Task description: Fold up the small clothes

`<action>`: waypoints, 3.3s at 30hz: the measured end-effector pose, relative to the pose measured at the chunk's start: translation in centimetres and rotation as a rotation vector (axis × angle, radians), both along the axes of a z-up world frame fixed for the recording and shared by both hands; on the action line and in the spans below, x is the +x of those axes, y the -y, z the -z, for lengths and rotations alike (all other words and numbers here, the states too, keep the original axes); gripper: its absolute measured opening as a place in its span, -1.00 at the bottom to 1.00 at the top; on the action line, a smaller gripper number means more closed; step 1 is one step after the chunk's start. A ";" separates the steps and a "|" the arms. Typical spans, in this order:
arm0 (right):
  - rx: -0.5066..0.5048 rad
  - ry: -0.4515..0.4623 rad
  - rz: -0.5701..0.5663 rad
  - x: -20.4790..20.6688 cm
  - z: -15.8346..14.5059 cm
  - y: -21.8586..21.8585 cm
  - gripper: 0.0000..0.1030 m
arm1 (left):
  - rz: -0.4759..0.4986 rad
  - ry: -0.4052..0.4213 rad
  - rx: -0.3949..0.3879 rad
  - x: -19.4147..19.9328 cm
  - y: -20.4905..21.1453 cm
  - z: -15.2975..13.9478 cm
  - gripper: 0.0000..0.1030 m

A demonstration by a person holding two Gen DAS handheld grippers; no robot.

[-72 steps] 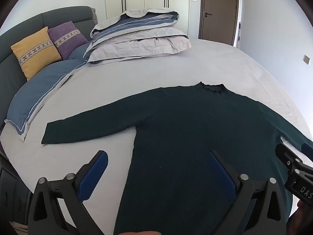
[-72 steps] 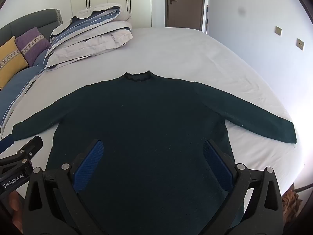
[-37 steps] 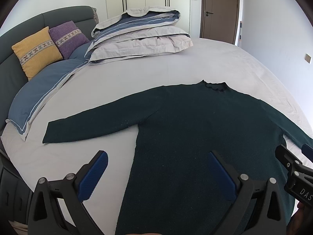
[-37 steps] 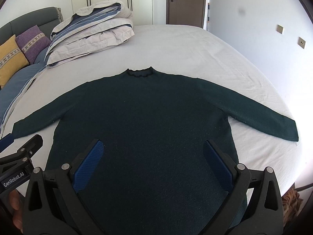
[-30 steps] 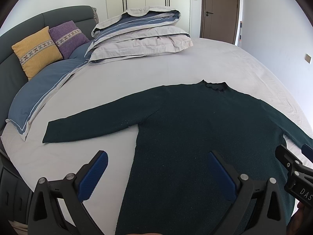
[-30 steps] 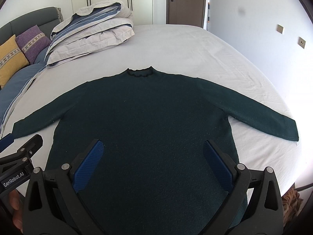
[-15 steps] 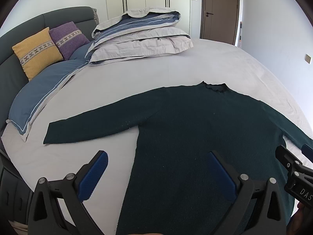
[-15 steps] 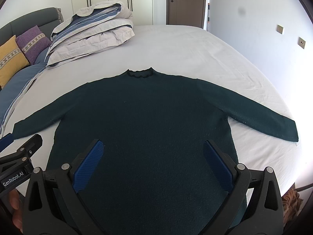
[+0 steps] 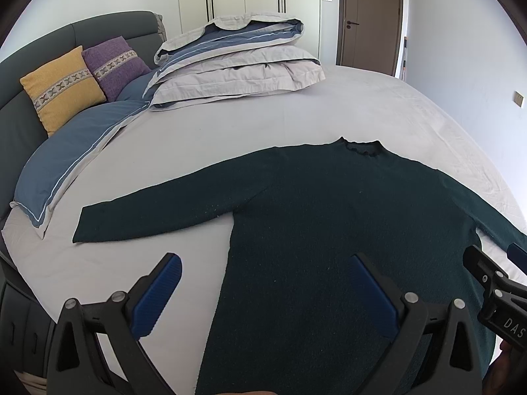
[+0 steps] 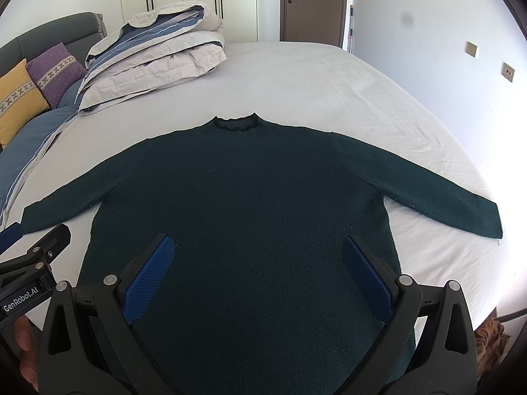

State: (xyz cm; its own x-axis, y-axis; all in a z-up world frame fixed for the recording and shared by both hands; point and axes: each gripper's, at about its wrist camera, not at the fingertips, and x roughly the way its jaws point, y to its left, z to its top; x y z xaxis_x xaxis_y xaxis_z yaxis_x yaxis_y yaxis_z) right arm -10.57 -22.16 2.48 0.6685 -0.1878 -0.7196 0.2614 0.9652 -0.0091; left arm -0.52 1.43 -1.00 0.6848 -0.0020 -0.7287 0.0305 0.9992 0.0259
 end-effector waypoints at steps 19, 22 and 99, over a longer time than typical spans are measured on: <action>0.002 -0.003 0.002 0.1 0.0 0.2 1.00 | -0.002 -0.006 0.000 0.1 0.5 -0.4 1.00; 0.001 -0.004 0.003 0.1 0.1 0.2 1.00 | -0.002 -0.006 0.000 0.1 0.5 -0.4 1.00; 0.547 0.014 -0.056 19.4 11.5 1.2 -0.73 | 0.121 -0.217 -0.644 9.4 -2.1 7.0 0.79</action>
